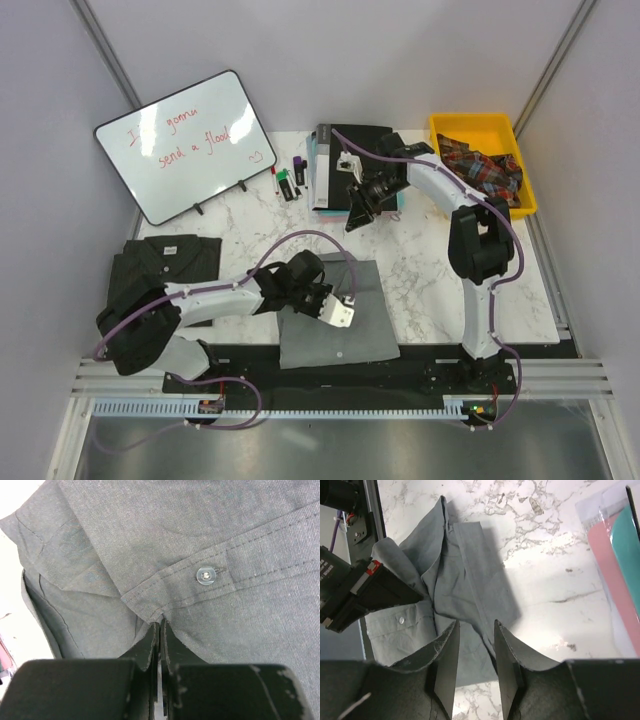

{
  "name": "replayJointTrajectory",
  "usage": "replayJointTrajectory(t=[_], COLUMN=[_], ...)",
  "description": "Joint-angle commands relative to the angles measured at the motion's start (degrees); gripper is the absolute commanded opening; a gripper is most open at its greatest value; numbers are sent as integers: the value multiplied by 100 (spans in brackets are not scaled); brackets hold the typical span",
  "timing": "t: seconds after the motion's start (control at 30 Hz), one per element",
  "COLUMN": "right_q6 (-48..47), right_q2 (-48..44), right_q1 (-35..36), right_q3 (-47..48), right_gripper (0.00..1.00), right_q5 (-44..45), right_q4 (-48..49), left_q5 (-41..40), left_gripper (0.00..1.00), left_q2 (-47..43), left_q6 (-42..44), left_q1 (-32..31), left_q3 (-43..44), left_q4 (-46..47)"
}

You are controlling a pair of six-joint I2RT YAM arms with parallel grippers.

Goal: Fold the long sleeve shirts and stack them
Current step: Fold the shirt

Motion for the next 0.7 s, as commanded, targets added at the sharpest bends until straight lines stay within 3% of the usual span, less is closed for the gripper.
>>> replayJointTrajectory(t=[0.0, 0.23, 0.4, 0.67], right_q6=[-179, -486, -680, -829], right_q2=[552, 562, 772, 1545], right_q1=[141, 194, 230, 265], right_q3=[446, 105, -247, 147], right_gripper=[41, 38, 34, 34], right_q5=[-225, -120, -49, -206], right_q4=[-331, -524, -559, -629], left_q5=[136, 91, 328, 452], left_gripper=[2, 2, 2, 2], left_q2=[336, 1022, 619, 126], left_q6=[402, 1097, 1194, 1510], left_q1=[-16, 150, 107, 10], left_q3=[223, 689, 646, 172], left_q4=[333, 852, 511, 369])
